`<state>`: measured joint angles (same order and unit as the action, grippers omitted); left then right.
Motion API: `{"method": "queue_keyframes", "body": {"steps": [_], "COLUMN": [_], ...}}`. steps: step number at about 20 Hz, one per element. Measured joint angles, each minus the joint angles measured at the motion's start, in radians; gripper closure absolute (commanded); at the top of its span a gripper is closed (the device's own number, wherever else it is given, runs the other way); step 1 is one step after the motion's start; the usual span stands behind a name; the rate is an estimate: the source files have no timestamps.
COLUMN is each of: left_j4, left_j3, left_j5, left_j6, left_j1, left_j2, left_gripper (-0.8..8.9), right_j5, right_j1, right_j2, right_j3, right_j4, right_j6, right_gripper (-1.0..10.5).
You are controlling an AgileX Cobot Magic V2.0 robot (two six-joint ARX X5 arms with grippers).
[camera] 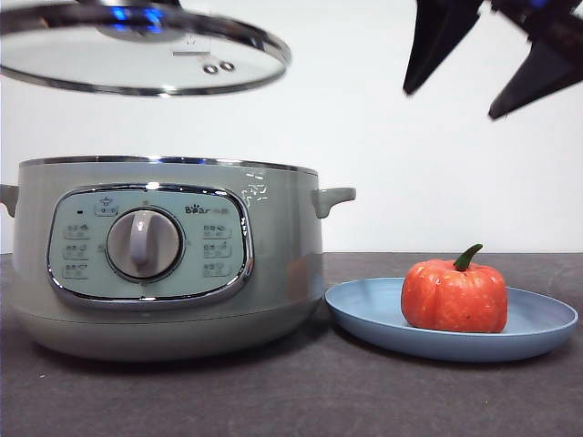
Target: Take the pumpkin out from the steamer,put the pumpkin in the blue plate,close the lid
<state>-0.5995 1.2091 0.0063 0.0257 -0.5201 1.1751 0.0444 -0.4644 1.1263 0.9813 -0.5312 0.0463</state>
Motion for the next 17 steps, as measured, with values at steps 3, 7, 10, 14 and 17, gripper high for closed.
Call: {"method": "queue_keyframes", "body": {"steps": [3, 7, 10, 14, 17], "left_j4": [0.040, 0.045, 0.048, 0.043, 0.025], "left_j3": [0.000, 0.000, 0.000, 0.000, 0.000], "left_j5": [0.031, 0.042, 0.042, 0.050, 0.073], "left_j6": [0.000, 0.000, 0.000, 0.001, 0.000], "left_j1": [0.000, 0.000, 0.000, 0.000, 0.000], "left_j2": [0.074, 0.163, 0.199, 0.234, 0.235], "left_gripper": [8.22, 8.22, 8.22, 8.22, 8.22], "right_j5": [0.000, 0.000, 0.000, 0.000, -0.027], "right_j1": [0.000, 0.000, 0.000, 0.000, 0.000], "right_j2": [-0.055, -0.084, -0.084, -0.084, -0.084], "right_j3": [0.000, 0.000, 0.000, 0.000, 0.000], "right_j4": [0.000, 0.000, -0.003, -0.004, -0.005], "right_j6": [0.003, 0.008, 0.008, 0.008, 0.010], "right_gripper": [3.5, 3.5, 3.5, 3.5, 3.5]}}
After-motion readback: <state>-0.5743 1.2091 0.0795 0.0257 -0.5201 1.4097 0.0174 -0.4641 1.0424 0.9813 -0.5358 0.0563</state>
